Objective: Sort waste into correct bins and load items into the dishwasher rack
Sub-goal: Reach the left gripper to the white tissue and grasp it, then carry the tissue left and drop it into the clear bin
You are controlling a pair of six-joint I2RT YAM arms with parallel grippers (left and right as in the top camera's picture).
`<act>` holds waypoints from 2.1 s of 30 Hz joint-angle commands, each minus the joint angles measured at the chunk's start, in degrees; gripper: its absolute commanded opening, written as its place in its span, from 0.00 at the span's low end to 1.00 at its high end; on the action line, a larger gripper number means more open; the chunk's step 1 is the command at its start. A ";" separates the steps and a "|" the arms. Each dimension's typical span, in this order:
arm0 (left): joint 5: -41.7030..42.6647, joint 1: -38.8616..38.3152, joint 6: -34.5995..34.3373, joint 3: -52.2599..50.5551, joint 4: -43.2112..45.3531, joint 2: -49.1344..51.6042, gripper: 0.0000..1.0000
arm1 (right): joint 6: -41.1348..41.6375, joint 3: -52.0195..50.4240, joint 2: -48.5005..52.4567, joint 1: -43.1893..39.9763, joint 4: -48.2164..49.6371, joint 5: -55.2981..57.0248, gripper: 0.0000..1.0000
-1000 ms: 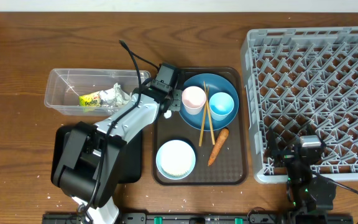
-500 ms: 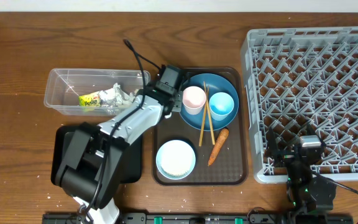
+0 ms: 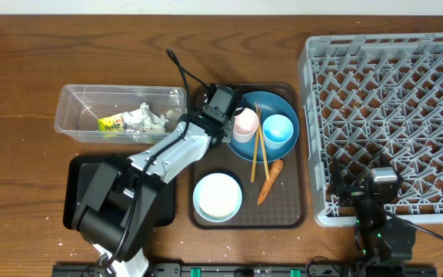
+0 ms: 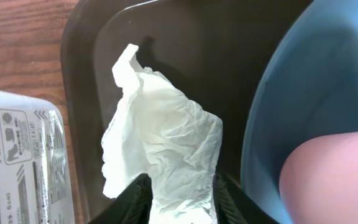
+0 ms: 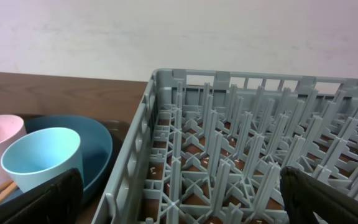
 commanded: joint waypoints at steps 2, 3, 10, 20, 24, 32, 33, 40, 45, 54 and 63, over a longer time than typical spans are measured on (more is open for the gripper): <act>-1.11 0.02 0.66 -0.13 0.57 0.42 0.40 | -0.24 -0.09 -0.17 -0.35 -0.22 0.17 0.99; -1.11 0.02 0.66 -0.13 0.79 0.76 0.40 | -0.24 -0.09 -0.17 -0.35 -0.22 0.17 0.99; -1.11 0.02 0.26 -0.13 1.18 1.62 0.41 | -0.24 -0.07 -0.17 -0.35 -0.22 0.17 0.99; -1.14 0.92 0.22 -0.13 2.40 4.09 0.42 | -0.24 -0.07 -0.17 -0.35 -0.22 0.17 0.99; -1.11 2.40 -0.33 -0.13 2.80 5.57 0.42 | -0.24 -0.07 -0.17 -0.35 -0.22 0.17 0.99; -0.44 3.34 -1.27 -0.11 2.80 4.63 0.19 | -0.24 -0.09 -0.17 -0.35 -0.22 0.17 0.99; 0.00 3.34 -1.27 -0.09 2.75 4.09 0.14 | -0.24 -0.09 -0.17 -0.35 -0.22 0.17 0.99; 1.99 3.23 -1.27 -0.07 -0.79 -3.26 0.06 | -0.24 -0.07 -0.17 -0.35 -0.22 0.17 0.99; 2.78 3.23 -1.29 -0.09 -4.42 -9.77 0.06 | -0.24 -0.09 -0.17 -0.35 -0.22 0.17 0.99; -2.29 3.48 -2.25 -0.09 -8.13 -16.85 0.06 | -0.24 -0.07 -0.15 -0.35 -0.22 0.17 0.99; -15.47 5.40 -7.85 -0.13 -9.49 -17.03 0.06 | -0.24 -0.07 -0.15 -0.35 -0.22 0.17 0.99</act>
